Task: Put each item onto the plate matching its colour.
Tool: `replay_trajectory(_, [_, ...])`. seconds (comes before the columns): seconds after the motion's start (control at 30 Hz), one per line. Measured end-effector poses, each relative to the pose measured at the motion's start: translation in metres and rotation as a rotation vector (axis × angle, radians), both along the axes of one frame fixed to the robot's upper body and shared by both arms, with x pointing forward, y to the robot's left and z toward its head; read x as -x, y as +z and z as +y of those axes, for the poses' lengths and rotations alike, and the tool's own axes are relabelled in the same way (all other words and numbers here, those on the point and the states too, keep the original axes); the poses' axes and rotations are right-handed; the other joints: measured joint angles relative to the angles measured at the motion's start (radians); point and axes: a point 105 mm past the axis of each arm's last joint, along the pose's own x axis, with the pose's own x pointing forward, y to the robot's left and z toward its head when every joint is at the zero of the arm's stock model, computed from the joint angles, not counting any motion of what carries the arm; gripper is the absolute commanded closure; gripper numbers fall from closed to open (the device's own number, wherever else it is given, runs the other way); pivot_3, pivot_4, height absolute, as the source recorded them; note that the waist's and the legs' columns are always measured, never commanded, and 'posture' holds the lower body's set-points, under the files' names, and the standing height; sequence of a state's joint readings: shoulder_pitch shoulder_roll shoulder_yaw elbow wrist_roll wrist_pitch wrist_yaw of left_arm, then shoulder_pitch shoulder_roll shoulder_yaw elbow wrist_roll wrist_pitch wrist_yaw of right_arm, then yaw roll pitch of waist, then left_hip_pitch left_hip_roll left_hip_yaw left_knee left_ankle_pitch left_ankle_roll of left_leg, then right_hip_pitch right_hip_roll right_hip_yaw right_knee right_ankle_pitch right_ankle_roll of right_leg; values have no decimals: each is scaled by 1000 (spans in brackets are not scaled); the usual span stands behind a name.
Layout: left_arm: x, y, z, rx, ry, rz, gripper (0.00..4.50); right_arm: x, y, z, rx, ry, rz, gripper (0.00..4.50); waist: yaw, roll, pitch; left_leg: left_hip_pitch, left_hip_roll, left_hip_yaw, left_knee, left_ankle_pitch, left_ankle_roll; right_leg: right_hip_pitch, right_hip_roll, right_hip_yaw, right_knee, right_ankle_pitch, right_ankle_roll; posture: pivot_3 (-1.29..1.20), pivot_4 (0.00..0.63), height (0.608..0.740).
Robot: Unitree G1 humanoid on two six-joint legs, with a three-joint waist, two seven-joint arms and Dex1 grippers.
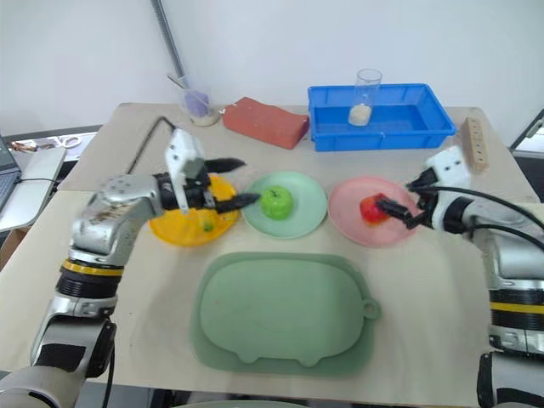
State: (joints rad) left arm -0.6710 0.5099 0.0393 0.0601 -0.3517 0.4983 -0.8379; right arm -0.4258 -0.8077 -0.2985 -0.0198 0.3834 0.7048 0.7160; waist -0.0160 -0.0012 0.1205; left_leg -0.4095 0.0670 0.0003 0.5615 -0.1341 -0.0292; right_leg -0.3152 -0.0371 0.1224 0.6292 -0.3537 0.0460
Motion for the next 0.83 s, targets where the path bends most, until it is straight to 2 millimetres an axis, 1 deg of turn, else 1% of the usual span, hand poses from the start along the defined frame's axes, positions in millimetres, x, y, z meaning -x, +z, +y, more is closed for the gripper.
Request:
replay_trajectory(0.03, [-8, 3, 18, 23, 106, -10, 0, 2, 7, -4, -41, -38, -45, 21, -2, -1, 0, 1, 0, 0, 0, 0, 0, 0, 0, 0, 0, 0, 0, 0, 150, 740])
replay_trajectory(0.07, [-17, 5, 43, 49, 239, -23, 0, 5, 13, -11, -75, -92, -92, 21, -3, -1, 0, 2, 0, 0, -1, 0, 0, 0, 0, 0, 0, 0, 0, 0, 150, 740])
replay_trajectory(0.1, [-23, 6, 69, 71, 372, -39, 0, 8, 12, -20, -81, -154, -119, 21, -3, -1, 0, 2, 0, 0, -2, 0, 0, 1, 0, 0, 0, 0, 0, 0, 150, 740])
replay_trajectory(0.17, [-26, 1, 112, 90, 572, -48, 0, 12, -2, -35, -51, -255, -128, 21, -1, 0, -1, 3, 0, 0, -2, 0, 0, 0, 0, 0, 0, 0, 0, 0, 150, 740])
replay_trajectory(0.2, [-25, -5, 138, 104, 683, -43, 0, 14, -13, -42, -31, -313, -130, 21, 0, 0, -1, 3, 0, 0, -2, 0, 0, 0, 0, 0, 0, 0, 0, 0, 150, 740])
replay_trajectory(0.27, [-19, -22, 181, 113, 872, -29, 0, 17, -32, -59, 16, -434, -147, 21, 0, 0, -2, 3, 0, 1, -2, 0, -1, -1, -1, 0, 0, 0, 0, 0, 150, 740])
replay_trajectory(0.3, [-14, -31, 201, 106, 958, -20, 0, 18, -39, -70, 26, -500, -154, 21, 0, 0, -2, 4, 0, 1, -2, 0, -1, -2, -1, 0, 0, 0, 0, 0, 150, 740])
replay_trajectory(0.37, [3, -56, 240, 75, 1133, 11, 0, 25, -54, -95, 44, -646, -164, 21, -1, 0, -2, 5, -1, 2, -4, 0, -1, -2, -2, 0, -1, 0, 0, 0, 150, 740])
replay_trajectory(0.4, [10, -68, 252, 70, 1190, 31, 0, 28, -59, -105, 54, -701, -167, 21, -1, 1, -2, 6, -1, 2, -4, 0, -1, -2, -2, 0, -1, 0, 0, 0, 150, 740])
replay_trajectory(0.47, [22, -89, 270, 70, 1274, 70, 0, 33, -66, -118, 70, -780, -186, 21, 4, 0, -2, 6, 0, 2, -4, 1, -2, -2, -2, -1, -1, 0, 0, 0, 150, 740])
replay_trajectory(0.57, [29, -104, 278, 75, 1313, 101, 0, 33, -73, -123, 66, -821, -203, 21, 6, -4, -4, 6, 0, 2, -5, 1, -3, -2, -2, -1, -1, 0, 0, 0, 150, 740])
replay_trajectory(0.63, [33, -111, 281, 72, 1330, 112, 0, 33, -81, -125, 49, -845, -194, 21, 3, -5, -4, 6, 0, 2, -5, 1, -3, -2, -3, -1, -1, 0, 0, 0, 150, 740])
replay_trajectory(0.7, [36, -118, 282, 67, 1335, 118, 0, 35, -93, -128, 36, -872, -167, 21, 1, -4, -4, 6, 0, 2, -6, 1, -3, -2, -3, -1, -1, 0, 0, 0, 150, 740])
replay_trajectory(0.77, [35, -122, 280, 79, 1331, 123, 0, 35, -102, -129, 27, -891, -150, 21, 1, -4, -4, 6, 0, 2, -7, 1, -3, -2, -3, -1, 0, 0, 0, 0, 150, 740])
replay_trajectory(0.83, [34, -125, 276, 95, 1324, 129, 0, 35, -106, -128, 27, -894, -143, 21, -1, -4, -4, 6, 0, 3, -6, 1, -3, -2, -3, -1, 0, 0, 0, 0, 150, 740])
